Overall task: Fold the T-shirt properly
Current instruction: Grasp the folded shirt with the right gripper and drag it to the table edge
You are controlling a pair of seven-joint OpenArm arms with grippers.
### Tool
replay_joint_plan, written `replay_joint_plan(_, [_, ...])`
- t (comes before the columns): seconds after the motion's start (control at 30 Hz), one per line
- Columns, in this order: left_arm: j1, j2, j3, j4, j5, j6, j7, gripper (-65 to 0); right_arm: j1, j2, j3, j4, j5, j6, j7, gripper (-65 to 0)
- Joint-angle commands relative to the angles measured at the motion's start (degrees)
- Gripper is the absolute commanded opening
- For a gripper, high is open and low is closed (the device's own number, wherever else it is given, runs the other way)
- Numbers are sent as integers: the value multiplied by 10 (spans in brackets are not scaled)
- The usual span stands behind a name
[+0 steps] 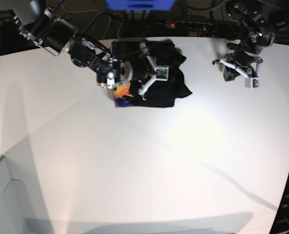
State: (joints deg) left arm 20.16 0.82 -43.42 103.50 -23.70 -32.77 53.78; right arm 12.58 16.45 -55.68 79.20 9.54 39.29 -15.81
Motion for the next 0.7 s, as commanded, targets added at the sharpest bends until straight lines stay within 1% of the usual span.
replay_joint_plan(0.0, [1,-4,-2,12,-10,-1,-9,-646,5,-3,16,-21,-9,6,5,-650])
replay_joint_plan(0.07, [5,-4,-2,12,-11,-1,-9,-646,-7,-18,61,-69,-8,-18,28,-650])
replay_joint_plan(0.13, [6,-4,-2,15,-11,-1,-9,-646,-14,-31,119,-108,-8,-20,36,-650])
replay_joint_plan(0.23, [9,-4,-2,27,-11,-1,-9,-646,-15,-45,187,-148,-8,-21,37,-650])
replay_joint_plan(0.33, [10,-4,-2,30,-11,-1,-9,-646,-13,-66,271,-177,-8,-24,35,-650])
replay_joint_plan(0.43, [10,-4,-2,30,-11,-1,-9,-646,-13,-80,357,-197,-11,-25,35,-650])
replay_joint_plan(0.5, [12,-3,-2,30,-11,-1,-9,-646,-13,-81,403,-206,-11,-28,35,-650])
replay_joint_plan(0.57, [12,-3,-2,30,-11,-1,-9,-646,-12,-80,436,-217,-11,-51,35,-650])
replay_joint_plan(0.67, [12,-3,-2,30,-11,-1,-9,-646,-12,-65,493,-232,-11,-111,37,-650])
